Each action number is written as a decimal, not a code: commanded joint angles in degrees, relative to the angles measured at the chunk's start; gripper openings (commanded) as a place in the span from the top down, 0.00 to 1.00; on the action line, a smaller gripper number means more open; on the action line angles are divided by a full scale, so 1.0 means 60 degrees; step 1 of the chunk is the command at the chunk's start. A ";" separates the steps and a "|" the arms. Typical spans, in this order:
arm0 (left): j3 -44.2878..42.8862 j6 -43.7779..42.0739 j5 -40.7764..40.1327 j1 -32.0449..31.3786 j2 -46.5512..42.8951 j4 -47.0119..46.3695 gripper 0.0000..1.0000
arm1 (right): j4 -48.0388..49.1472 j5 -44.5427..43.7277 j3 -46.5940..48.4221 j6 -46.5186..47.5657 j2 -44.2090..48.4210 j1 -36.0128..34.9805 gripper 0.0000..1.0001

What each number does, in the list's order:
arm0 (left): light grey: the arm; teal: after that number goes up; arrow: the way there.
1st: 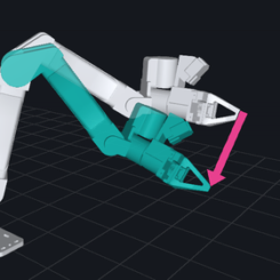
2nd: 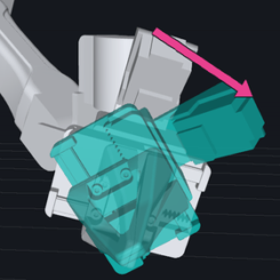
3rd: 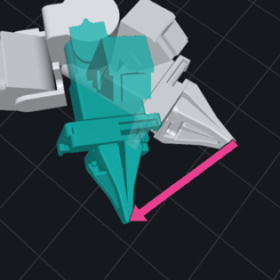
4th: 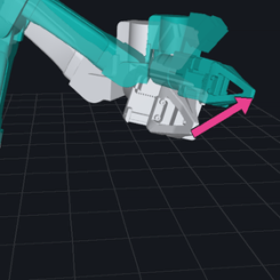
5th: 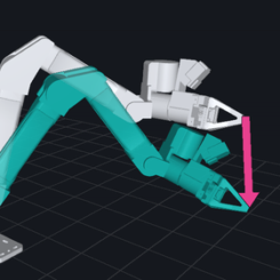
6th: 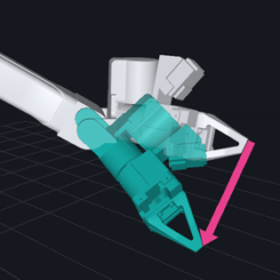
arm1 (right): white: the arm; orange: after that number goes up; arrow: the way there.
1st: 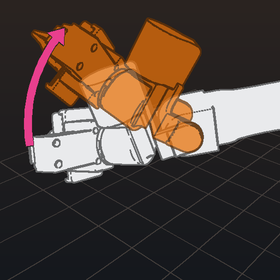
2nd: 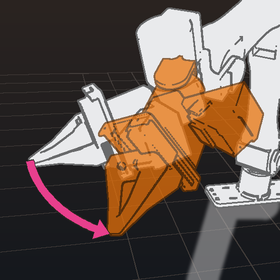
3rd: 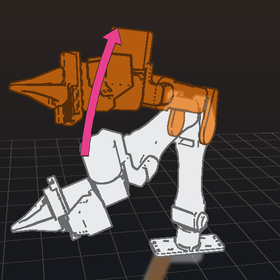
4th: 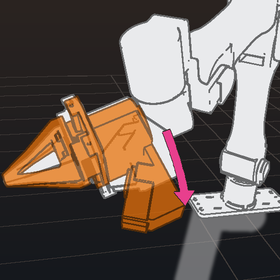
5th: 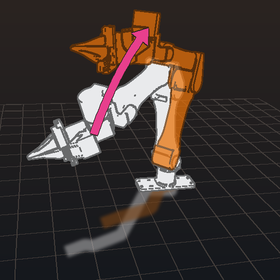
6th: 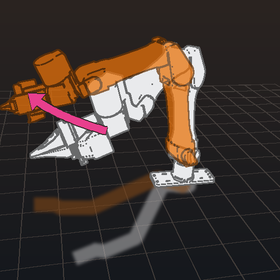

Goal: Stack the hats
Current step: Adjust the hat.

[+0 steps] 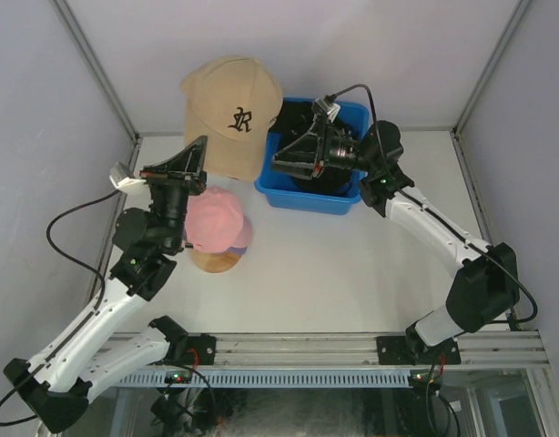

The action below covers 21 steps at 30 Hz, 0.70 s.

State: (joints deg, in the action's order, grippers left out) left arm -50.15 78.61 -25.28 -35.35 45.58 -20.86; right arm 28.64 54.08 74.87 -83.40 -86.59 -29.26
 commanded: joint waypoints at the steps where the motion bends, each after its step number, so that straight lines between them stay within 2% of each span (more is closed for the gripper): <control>1: -0.0718 -0.0211 -0.1381 -0.0405 0.0033 -0.0584 1.00 | 0.0929 -0.0229 0.0005 -0.0211 0.0281 -0.0058 0.49; 9: -0.0939 0.0127 -0.2780 -0.1121 0.0402 -0.0870 1.00 | 0.1124 -0.0347 -0.0330 -0.0359 0.0272 -0.0320 0.48; 21: -0.1221 0.0272 -0.3419 -0.1878 0.1144 -0.1635 1.00 | 0.1495 -0.0627 -0.0569 -0.0537 0.0303 -0.0705 0.46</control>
State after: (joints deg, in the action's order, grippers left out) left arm -53.71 79.31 -43.66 -45.28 51.79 -25.67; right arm 34.02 51.83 71.00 -85.86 -86.59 -33.01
